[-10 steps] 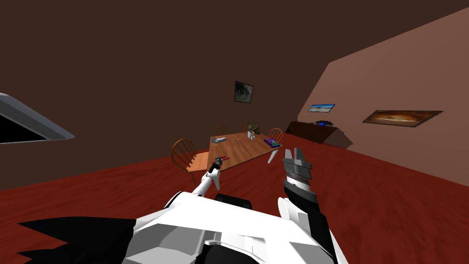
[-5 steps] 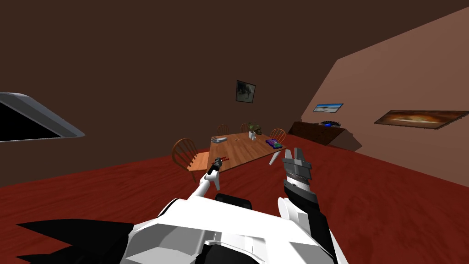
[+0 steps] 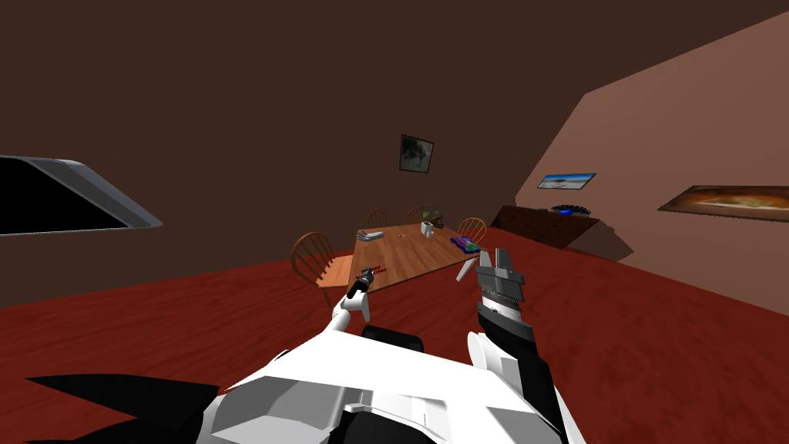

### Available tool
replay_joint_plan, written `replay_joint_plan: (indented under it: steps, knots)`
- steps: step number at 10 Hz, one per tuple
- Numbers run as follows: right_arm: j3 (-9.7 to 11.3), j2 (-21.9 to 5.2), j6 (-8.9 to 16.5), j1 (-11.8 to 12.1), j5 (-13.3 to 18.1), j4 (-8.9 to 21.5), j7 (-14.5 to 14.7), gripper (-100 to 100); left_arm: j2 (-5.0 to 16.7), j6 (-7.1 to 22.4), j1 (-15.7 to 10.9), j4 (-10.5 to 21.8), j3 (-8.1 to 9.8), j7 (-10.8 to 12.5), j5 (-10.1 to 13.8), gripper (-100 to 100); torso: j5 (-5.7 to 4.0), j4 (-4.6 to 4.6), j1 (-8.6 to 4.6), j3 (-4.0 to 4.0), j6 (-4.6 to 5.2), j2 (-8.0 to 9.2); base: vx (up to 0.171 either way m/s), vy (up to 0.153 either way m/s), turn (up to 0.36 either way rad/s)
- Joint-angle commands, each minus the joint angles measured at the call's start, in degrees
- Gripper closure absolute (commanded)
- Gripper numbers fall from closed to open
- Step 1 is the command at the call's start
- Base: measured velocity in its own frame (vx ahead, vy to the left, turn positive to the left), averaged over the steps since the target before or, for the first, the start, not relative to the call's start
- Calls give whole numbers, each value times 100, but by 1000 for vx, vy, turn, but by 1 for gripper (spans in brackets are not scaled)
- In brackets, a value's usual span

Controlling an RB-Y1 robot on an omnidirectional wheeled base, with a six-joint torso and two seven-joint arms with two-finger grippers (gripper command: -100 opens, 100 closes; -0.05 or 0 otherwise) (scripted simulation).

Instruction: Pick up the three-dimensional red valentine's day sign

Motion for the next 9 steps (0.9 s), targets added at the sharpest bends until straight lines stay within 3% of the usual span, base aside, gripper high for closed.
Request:
replay_joint_plan:
  steps: [1,2,4,5,6,7,9]
  knots:
    - [0,0,0,0,0,0,0,0,24,78,149,-286,-93,28,6,100,0,0,0,0,0,0,34,-16,54]
    - [0,0,0,0,0,0,0,0,41,181,389,-469,-242,52,8,100,-1,3,0,3,1,3,40,-20,93]
    - [0,0,0,0,0,0,0,0,41,181,389,-629,-242,52,8,100,-1,3,-3,2,2,2,26,-18,31]
    - [0,0,0,-1,0,0,0,0,58,285,628,-823,-391,77,11,100,-1,6,0,6,4,7,28,-12,94]
    - [0,0,0,0,0,0,0,0,58,285,628,-955,-391,77,11,100,0,2,1,5,-2,9,28,-19,62]
    - [0,0,0,-1,0,0,0,0,76,388,868,-1143,-541,101,13,100,0,6,0,6,3,7,45,-24,67]
    - [0,0,0,-1,0,0,0,0,53,412,849,-1226,-502,77,3,100,-1,6,-2,4,4,3,24,-14,29]
